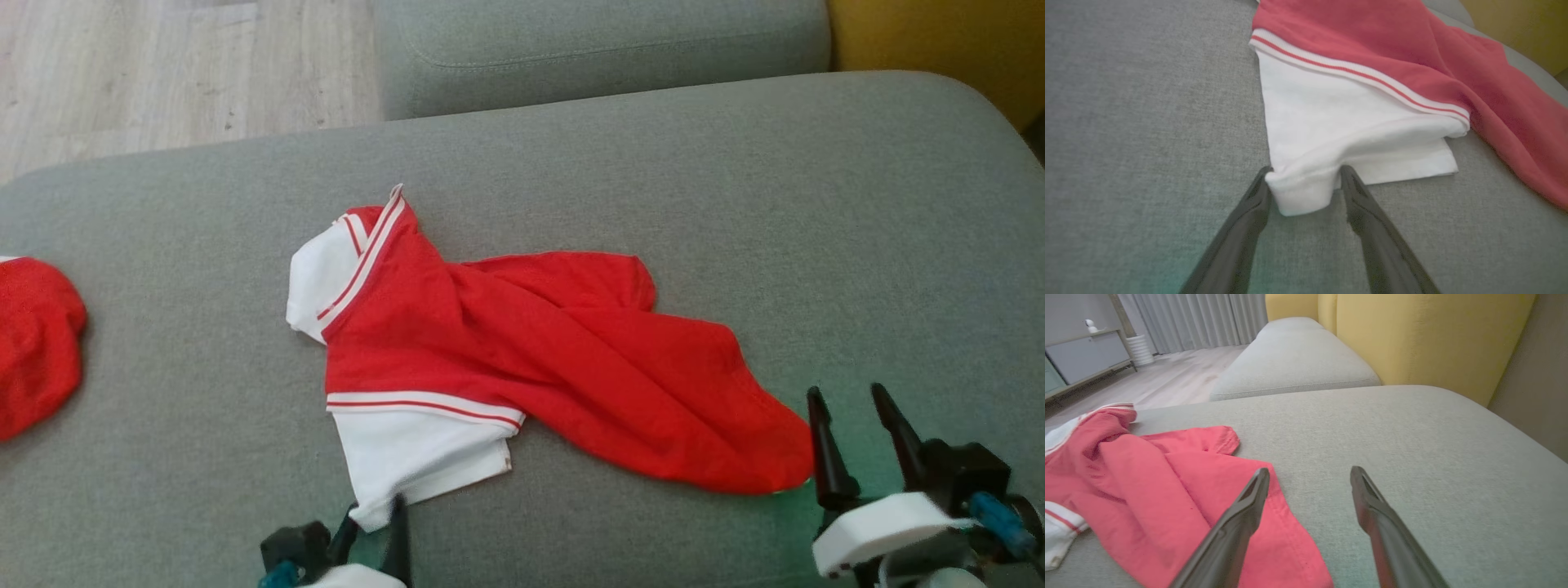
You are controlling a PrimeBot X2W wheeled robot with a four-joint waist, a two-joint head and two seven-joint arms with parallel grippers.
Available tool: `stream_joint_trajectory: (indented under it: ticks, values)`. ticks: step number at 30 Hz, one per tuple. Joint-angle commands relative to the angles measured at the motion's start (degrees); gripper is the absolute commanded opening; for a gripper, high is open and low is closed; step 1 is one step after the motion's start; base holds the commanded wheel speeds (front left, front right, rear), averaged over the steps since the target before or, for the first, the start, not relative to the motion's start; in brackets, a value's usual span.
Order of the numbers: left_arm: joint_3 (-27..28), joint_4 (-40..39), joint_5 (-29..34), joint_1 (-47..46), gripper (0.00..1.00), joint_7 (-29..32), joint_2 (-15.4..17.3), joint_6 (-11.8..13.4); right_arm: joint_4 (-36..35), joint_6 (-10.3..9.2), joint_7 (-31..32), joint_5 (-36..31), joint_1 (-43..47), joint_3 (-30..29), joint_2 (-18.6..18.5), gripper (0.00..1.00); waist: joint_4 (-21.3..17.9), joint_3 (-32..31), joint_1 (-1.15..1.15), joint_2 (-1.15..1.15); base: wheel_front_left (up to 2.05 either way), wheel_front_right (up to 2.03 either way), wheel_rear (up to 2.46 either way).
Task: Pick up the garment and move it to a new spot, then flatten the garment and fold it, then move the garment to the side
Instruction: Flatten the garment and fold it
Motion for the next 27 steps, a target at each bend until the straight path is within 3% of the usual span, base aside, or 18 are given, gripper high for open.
stream_joint_trajectory:
  ticks: [1, 2, 6, 18, 19, 20, 21, 22, 26, 27]
  values:
    - [2.19, -0.78, -0.29, -2.62, 0.76, -0.93, -0.24, -0.30, -1.42, 0.43, 0.09, -0.60, -1.94, 0.65, -0.52, 1.00, -0.22, 0.18, -0.01, 0.00, 0.00, 0.00, 0.00]
    - [2.22, -0.42, -0.37, -2.77, 0.57, -1.12, -0.33, -0.48, -1.04, 0.43, 0.24, -0.84, -1.62, 0.26, -0.52, 1.00, -0.31, 0.25, -0.01, 0.00, 0.00, 0.00, 0.00]
    - [2.26, 0.23, -0.39, -3.47, 0.02, -2.31, -0.69, -1.16, 1.14, 0.43, 1.12, -2.03, -0.12, -0.74, -0.52, 1.00, -0.22, 0.45, -0.01, 0.00, 0.00, 0.00, 0.00]
    - [3.84, -2.84, 0.09, -3.73, 0.00, -5.19, 1.08, -0.62, 12.66, 0.43, 2.63, -0.94, -3.16, -1.00, -0.52, 1.00, 1.32, 1.25, -0.01, 0.00, 0.00, 0.00, 0.00]
    - [4.00, -3.36, 0.15, -3.70, 0.00, -5.32, 1.29, -0.46, 13.92, 0.43, 2.93, -0.84, -3.77, -0.99, -0.52, 0.92, 1.52, 1.35, -0.01, 0.00, 0.00, 0.00, 0.00]
    - [4.13, -3.88, 0.23, -3.67, 0.00, -5.44, 1.50, -0.30, 14.99, 0.43, 3.11, -0.48, -4.34, -0.92, -0.52, 0.64, 1.75, 1.44, -0.01, 0.00, 0.00, 0.00, 0.00]
    - [4.30, -4.39, 0.29, -3.61, 0.00, -5.58, 1.68, -0.13, 15.96, 0.43, 3.31, 0.30, -4.86, -0.72, -0.52, 0.46, 1.92, 1.50, -0.01, 0.00, 0.00, 0.00, 0.00]
    - [4.44, -4.88, 0.33, -3.54, 0.00, -5.68, 1.86, 0.03, 16.90, 0.43, 3.57, 1.60, -5.33, -0.42, -0.52, 0.41, 2.06, 1.55, -0.01, 0.00, 0.00, 0.00, 0.00]
    - [4.73, -6.65, 0.44, -3.26, 0.00, -5.82, 2.43, 0.57, 19.75, 0.43, 4.26, 5.24, -6.94, 0.27, -0.52, 0.00, 2.47, 1.78, -0.01, 0.00, 0.00, 0.00, 0.00]
    - [4.81, -7.11, 0.47, -3.23, 0.00, -5.86, 2.58, 0.69, 20.17, 0.43, 4.27, 6.41, -7.30, 0.51, -0.52, 0.00, 2.53, 1.80, -0.01, 0.00, 0.00, 0.00, 0.00]
